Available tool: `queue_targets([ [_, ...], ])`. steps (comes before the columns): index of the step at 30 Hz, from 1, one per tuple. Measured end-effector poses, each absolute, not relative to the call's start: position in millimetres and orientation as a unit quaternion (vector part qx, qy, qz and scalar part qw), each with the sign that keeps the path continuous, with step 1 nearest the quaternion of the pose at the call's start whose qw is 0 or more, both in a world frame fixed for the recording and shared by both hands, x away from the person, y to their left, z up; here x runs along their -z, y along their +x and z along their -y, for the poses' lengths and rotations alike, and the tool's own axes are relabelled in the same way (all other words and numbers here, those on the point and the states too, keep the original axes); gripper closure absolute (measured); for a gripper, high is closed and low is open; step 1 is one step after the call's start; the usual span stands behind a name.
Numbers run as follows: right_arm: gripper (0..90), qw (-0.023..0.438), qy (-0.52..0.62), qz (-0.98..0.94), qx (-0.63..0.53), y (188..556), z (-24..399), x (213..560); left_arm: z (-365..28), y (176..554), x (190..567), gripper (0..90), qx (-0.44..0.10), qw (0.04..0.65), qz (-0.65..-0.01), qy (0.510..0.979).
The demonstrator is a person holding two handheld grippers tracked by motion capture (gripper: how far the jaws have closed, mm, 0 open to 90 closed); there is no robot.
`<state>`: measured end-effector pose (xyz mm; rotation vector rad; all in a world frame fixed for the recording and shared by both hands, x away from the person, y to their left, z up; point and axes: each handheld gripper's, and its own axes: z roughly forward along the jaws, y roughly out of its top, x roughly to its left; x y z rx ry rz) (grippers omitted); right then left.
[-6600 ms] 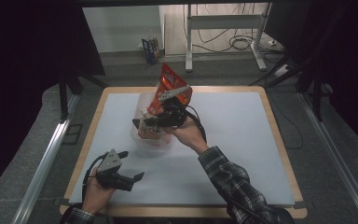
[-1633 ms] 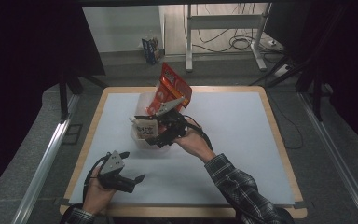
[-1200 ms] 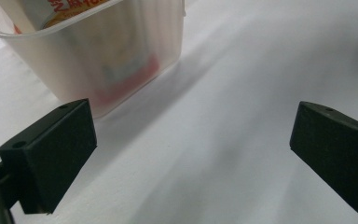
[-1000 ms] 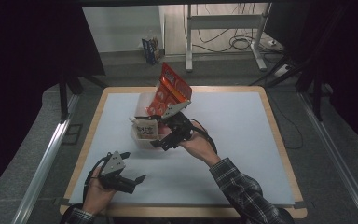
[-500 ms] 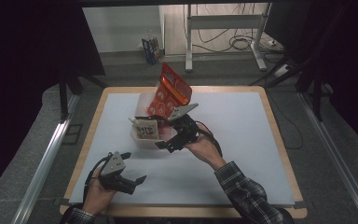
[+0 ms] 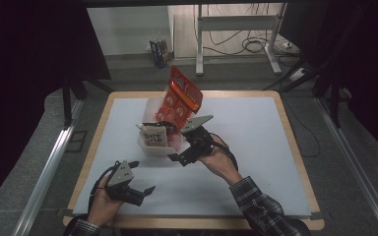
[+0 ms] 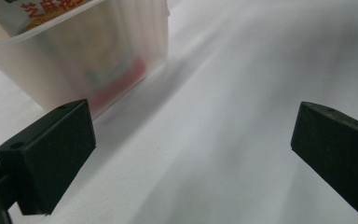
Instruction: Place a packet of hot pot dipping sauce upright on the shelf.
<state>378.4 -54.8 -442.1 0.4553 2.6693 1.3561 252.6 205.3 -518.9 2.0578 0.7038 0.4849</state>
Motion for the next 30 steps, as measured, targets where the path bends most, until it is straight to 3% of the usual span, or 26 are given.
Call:
queue_targets([
  [10,0.0,0.045,0.154,-0.879,-0.449,370.5,60.2,449.6,-203.0,250.7,519.3,0.0,-0.197,0.442,-0.272,0.832],
  [30,0.1,0.07,0.161,-0.883,-0.436,353.4,67.0,455.4,-203.2,249.1,518.5,0.0,-0.209,0.443,-0.261,0.832],
])
